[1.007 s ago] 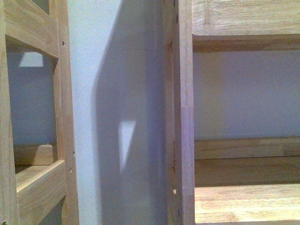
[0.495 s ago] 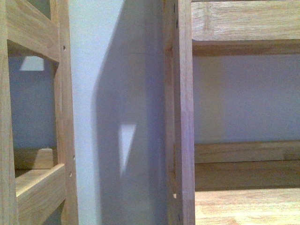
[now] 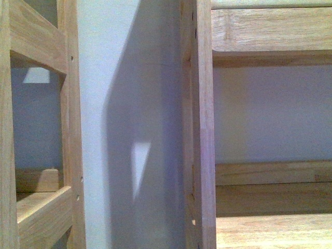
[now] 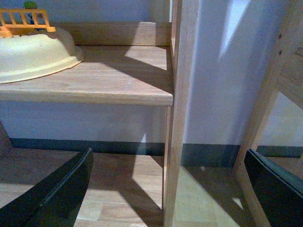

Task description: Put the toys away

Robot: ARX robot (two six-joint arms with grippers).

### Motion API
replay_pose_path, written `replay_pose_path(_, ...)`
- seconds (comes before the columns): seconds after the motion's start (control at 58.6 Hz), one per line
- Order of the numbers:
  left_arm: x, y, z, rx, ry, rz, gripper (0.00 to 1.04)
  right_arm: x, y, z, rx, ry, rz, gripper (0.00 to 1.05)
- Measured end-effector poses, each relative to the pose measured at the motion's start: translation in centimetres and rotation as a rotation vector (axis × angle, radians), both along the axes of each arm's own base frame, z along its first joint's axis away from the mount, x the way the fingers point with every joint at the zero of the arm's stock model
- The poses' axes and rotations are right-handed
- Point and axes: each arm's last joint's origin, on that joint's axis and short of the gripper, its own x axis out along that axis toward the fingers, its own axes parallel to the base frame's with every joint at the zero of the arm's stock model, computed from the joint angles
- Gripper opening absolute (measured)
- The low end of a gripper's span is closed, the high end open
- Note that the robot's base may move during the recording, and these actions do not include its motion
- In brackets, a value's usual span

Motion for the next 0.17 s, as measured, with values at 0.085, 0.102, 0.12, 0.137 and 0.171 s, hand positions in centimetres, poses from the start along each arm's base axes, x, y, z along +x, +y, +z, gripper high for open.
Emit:
replay_pose_path(0.085,0.0,0.0,0.0,0.0,0.0,0.0,0.99,0.0,0.0,0.0,0.0,0.0,0.0,1.03)
replay_pose_path(0.102,0.0,0.0,0.0,0.0,0.0,0.0,0.99,0.0,0.0,0.0,0.0,0.0,0.0,1.03)
replay_pose_path(0.12,0.0,0.0,0.0,0.0,0.0,0.0,0.99,0.0,0.0,0.0,0.0,0.0,0.0,1.03)
replay_pose_path(0.137,0.0,0.0,0.0,0.0,0.0,0.0,0.99,0.0,0.0,0.0,0.0,0.0,0.0,1.03)
replay_pose_path(0.171,0.0,0.0,0.0,0.0,0.0,0.0,0.99,0.0,0.0,0.0,0.0,0.0,0.0,1.03)
